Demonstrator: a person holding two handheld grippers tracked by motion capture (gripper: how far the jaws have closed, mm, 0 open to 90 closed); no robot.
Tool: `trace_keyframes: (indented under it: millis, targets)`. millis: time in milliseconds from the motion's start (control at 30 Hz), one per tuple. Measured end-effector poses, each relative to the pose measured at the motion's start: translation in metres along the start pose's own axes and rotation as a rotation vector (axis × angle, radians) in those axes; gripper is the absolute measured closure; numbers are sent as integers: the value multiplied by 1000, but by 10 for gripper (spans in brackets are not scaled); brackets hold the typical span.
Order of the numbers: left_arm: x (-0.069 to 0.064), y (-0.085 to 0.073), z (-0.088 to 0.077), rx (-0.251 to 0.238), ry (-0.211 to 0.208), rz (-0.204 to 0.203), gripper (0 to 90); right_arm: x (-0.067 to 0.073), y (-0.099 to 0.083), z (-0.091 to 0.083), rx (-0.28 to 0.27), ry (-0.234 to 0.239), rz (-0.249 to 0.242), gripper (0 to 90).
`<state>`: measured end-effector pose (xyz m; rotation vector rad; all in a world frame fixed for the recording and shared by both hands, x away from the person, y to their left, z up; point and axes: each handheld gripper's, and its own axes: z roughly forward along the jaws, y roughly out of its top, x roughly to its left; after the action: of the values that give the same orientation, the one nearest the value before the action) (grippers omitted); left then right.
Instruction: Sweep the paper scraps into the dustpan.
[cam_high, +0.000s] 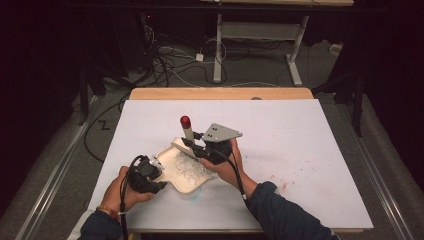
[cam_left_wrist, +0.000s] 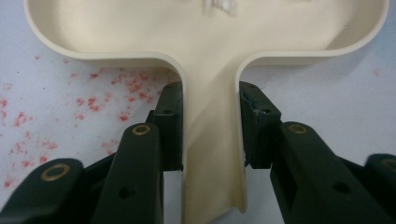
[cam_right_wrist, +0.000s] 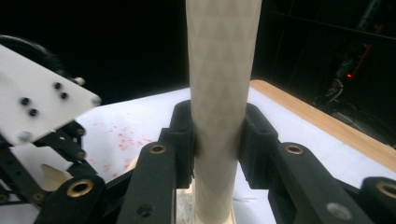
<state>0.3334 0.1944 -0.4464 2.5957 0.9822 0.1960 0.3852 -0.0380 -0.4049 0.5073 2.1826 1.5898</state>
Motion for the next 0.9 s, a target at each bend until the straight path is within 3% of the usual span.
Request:
trace_keyframes:
  millis: [233, 433, 700, 900]
  targets:
    - [-1, -1, 1, 1, -2, 7, 635, 7, 9, 3, -16, 23, -20, 707]
    - [-2, -3, 2, 4, -2, 6, 635, -5, 18, -10, -50, -2, 7, 707]
    - [-2, -5, 3, 10, -1, 3, 636, -27, 31, -67, -63, -38, 3, 707]
    - [-3, -5, 4, 11, 4, -3, 635, -37, 19, -111, -30, -27, 15, 707]
